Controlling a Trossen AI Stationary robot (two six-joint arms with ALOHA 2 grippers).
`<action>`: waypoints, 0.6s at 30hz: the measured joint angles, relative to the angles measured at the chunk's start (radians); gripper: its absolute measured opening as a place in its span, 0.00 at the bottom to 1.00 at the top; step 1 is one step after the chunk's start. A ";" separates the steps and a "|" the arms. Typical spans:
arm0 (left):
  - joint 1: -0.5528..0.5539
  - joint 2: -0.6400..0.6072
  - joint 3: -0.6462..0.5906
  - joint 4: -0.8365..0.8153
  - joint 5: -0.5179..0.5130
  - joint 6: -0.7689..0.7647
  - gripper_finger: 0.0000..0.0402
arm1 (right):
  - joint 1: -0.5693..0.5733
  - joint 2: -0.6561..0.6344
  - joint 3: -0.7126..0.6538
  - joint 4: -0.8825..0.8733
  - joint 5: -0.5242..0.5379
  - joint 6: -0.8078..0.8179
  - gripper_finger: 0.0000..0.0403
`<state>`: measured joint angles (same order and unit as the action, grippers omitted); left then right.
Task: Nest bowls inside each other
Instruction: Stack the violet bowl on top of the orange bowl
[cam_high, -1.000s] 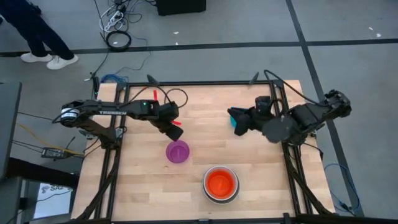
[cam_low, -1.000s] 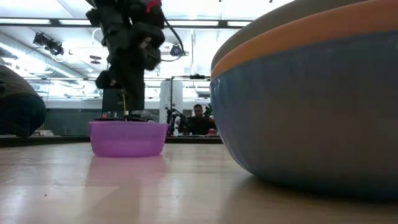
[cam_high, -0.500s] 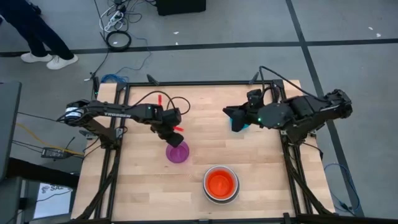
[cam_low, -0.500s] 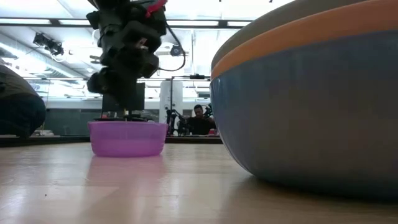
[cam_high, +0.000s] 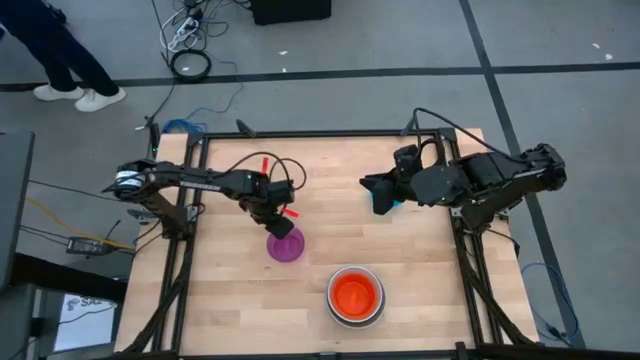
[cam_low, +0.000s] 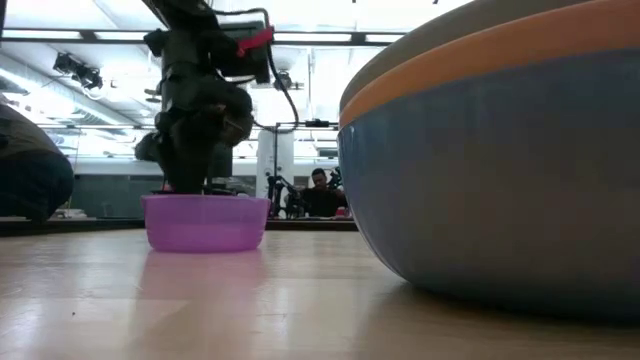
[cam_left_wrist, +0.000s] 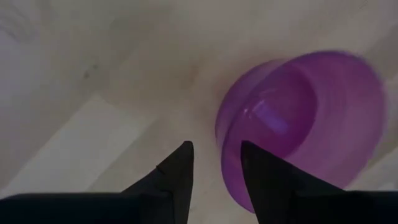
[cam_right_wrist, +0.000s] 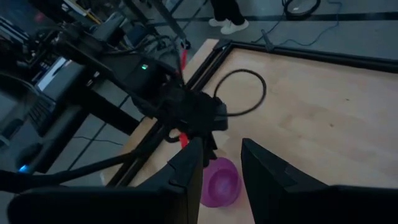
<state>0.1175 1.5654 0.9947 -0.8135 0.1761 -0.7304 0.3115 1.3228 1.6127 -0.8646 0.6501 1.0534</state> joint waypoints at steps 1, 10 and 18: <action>-0.003 0.017 0.000 0.002 0.003 0.004 0.36 | 0.000 0.000 0.000 -0.001 0.000 0.000 0.25; -0.014 0.101 0.000 0.048 0.036 0.045 0.35 | 0.000 0.000 0.000 -0.007 0.000 0.000 0.25; -0.008 0.122 0.011 0.131 0.158 0.067 0.03 | 0.000 0.001 0.000 -0.040 0.000 -0.001 0.25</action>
<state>0.1093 1.6878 1.0058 -0.6825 0.3342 -0.6633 0.3115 1.3235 1.6127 -0.9045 0.6502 1.0527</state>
